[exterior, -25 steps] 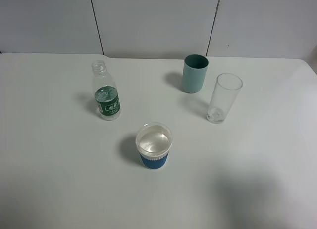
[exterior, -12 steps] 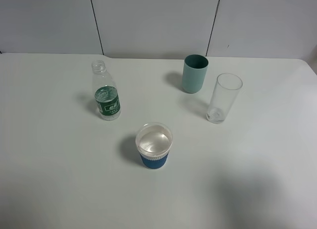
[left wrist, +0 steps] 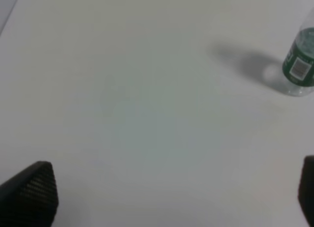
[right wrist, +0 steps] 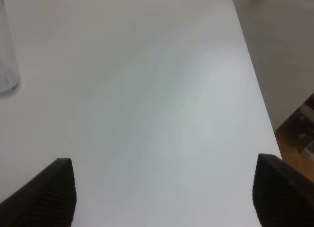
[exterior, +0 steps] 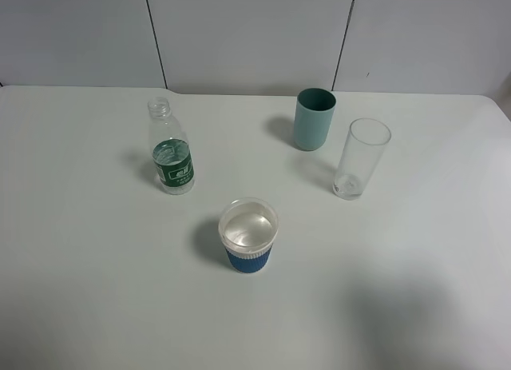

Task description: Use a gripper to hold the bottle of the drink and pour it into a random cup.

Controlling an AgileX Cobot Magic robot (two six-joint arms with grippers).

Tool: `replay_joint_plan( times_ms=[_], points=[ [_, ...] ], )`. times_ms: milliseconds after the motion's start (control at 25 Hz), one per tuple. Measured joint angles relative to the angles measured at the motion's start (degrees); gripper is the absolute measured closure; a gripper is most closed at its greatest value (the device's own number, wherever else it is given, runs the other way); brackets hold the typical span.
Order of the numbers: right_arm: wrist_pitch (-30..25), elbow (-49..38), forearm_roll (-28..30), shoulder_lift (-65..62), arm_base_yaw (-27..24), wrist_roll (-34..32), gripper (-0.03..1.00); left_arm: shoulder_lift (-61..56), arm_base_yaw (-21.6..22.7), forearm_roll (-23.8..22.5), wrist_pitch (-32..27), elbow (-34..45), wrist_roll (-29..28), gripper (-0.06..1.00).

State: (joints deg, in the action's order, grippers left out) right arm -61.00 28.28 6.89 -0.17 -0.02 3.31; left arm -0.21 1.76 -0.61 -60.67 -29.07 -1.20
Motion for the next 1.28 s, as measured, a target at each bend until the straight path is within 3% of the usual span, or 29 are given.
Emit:
replay_joint_plan(
  times_ms=[1280],
  points=[
    [0.00, 0.00, 0.00, 0.00, 0.00, 0.00, 0.23, 0.00, 0.00, 0.00, 0.00, 0.00, 0.00, -0.05]
  ],
)
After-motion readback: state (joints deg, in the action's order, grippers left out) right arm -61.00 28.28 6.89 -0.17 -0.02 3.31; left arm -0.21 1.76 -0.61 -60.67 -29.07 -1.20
